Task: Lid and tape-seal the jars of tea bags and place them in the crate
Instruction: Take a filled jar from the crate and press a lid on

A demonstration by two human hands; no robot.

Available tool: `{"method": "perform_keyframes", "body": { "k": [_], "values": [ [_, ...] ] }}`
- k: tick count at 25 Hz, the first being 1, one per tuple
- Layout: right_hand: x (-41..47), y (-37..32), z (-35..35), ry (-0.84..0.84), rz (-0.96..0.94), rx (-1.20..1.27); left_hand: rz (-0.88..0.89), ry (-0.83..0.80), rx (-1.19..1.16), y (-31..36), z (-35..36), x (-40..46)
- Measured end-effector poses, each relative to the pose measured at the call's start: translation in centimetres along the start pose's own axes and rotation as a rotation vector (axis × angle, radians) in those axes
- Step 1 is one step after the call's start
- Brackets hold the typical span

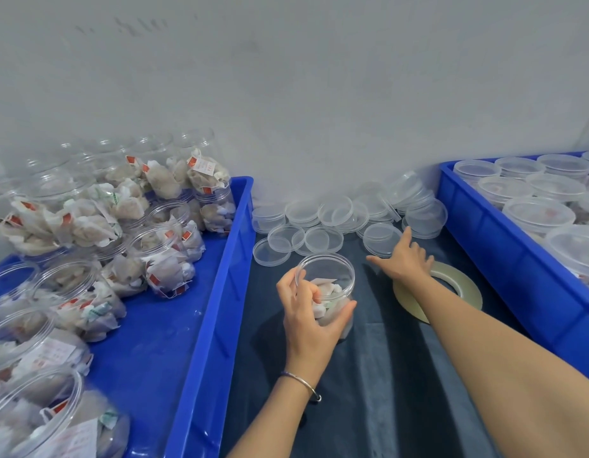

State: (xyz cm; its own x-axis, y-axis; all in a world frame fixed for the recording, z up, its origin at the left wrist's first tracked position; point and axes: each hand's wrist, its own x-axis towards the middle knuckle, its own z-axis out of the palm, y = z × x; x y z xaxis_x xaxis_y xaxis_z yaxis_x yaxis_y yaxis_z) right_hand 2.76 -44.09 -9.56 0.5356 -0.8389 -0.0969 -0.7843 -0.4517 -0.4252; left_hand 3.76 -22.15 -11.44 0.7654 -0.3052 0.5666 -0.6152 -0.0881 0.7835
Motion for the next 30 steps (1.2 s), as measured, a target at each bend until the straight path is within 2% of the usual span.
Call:
{"method": "perform_keyframes", "body": {
  "k": [5,8,17,20,22,24,26,28,30],
  "values": [
    [0.5,-0.1,0.4,-0.100,-0.053,-0.176,0.030,0.013,-0.016,-0.2,0.1,0.2],
    [0.7,-0.4,0.8,-0.108,-0.048,-0.176,0.036,0.003,-0.022,-0.4,0.0,0.1],
    [-0.9,1.5,1.8,0.188,-0.274,-0.137,0.033,0.002,-0.030,-0.3,0.1,0.0],
    [-2.2,1.8,1.6,0.195,-0.305,-0.179,0.033,-0.009,-0.008,-0.4,0.1,-0.1],
    [-3.1,1.9,1.3,0.205,-0.358,-0.042,0.019,-0.027,-0.011,-0.2,0.0,-0.2],
    [-4.7,1.4,-0.3,0.173,-0.366,0.380,-0.003,-0.038,-0.025,0.3,-0.2,-0.1],
    [-6.8,0.9,-2.3,0.055,-0.528,0.651,-0.035,-0.031,-0.061,0.8,-0.6,0.1],
    [-9.3,0.4,-4.3,-0.060,-0.746,0.632,-0.102,-0.061,-0.138,1.3,-0.9,0.1],
    [-11.5,0.3,-5.9,-0.103,-0.893,0.422,-0.183,-0.190,-0.247,2.3,-0.9,-0.5]
  ]
}}
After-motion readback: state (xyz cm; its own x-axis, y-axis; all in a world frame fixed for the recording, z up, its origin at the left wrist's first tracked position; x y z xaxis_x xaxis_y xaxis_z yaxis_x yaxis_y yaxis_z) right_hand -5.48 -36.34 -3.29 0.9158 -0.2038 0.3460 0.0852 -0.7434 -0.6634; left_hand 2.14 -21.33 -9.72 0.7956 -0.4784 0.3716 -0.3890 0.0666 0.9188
